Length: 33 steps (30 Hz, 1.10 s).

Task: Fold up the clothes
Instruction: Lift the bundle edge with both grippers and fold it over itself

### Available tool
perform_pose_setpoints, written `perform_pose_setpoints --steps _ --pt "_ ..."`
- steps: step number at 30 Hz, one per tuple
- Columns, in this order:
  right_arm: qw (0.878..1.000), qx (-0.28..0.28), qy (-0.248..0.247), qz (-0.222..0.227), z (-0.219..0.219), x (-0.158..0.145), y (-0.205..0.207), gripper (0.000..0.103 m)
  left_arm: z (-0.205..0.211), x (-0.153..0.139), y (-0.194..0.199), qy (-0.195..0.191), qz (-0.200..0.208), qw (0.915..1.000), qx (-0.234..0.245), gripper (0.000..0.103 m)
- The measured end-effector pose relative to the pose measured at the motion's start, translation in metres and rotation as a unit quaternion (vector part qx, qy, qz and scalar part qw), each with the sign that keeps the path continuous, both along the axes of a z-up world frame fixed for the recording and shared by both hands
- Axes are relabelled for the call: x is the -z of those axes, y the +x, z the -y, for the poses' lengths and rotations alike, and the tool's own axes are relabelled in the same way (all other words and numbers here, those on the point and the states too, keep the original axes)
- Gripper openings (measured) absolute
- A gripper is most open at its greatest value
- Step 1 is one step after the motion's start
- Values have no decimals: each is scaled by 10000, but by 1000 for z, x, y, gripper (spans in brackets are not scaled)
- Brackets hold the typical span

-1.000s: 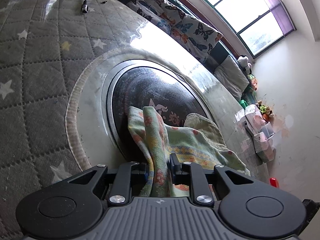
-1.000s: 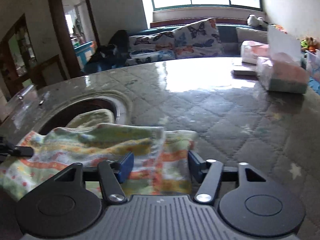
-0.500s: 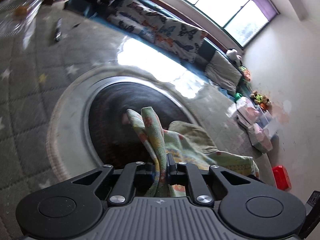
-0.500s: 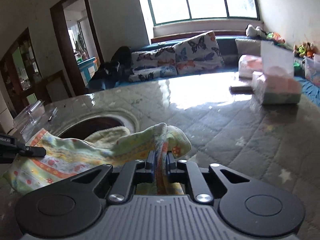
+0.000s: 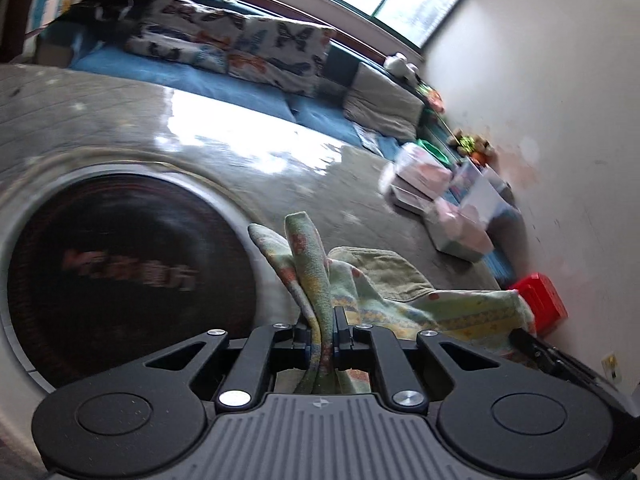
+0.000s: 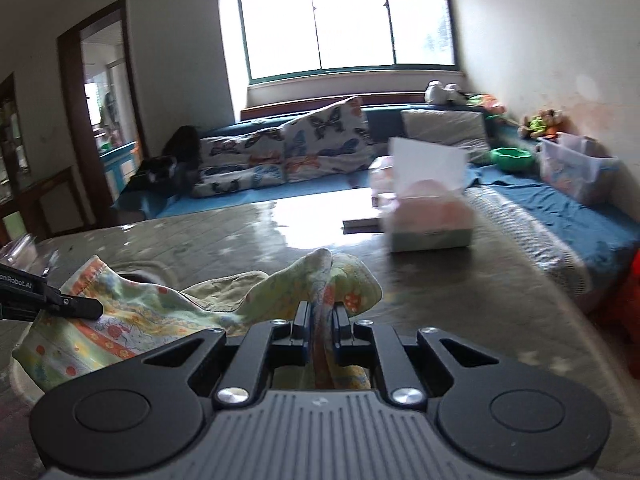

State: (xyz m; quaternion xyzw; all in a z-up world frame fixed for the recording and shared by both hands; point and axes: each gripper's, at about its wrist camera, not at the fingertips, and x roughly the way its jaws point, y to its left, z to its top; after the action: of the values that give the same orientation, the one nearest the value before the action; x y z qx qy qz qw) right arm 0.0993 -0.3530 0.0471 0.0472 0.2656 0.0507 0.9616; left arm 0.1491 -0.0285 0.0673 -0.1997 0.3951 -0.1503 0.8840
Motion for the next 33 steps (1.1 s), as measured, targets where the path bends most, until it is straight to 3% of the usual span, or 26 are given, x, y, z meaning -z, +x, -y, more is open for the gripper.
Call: perform_pose_setpoints --steps 7,15,26,33 --pt "9992 398 -16 -13 40 -2 -3 9 54 -4 17 146 -7 9990 415 10" --pt "9976 676 25 -144 68 6 -7 9 87 5 26 392 -85 9969 674 10" --pt "9947 831 25 -607 80 34 -5 11 98 19 26 713 -225 9947 710 11" --pt "9917 938 -18 -873 86 48 3 22 96 30 31 865 -368 9933 676 15"
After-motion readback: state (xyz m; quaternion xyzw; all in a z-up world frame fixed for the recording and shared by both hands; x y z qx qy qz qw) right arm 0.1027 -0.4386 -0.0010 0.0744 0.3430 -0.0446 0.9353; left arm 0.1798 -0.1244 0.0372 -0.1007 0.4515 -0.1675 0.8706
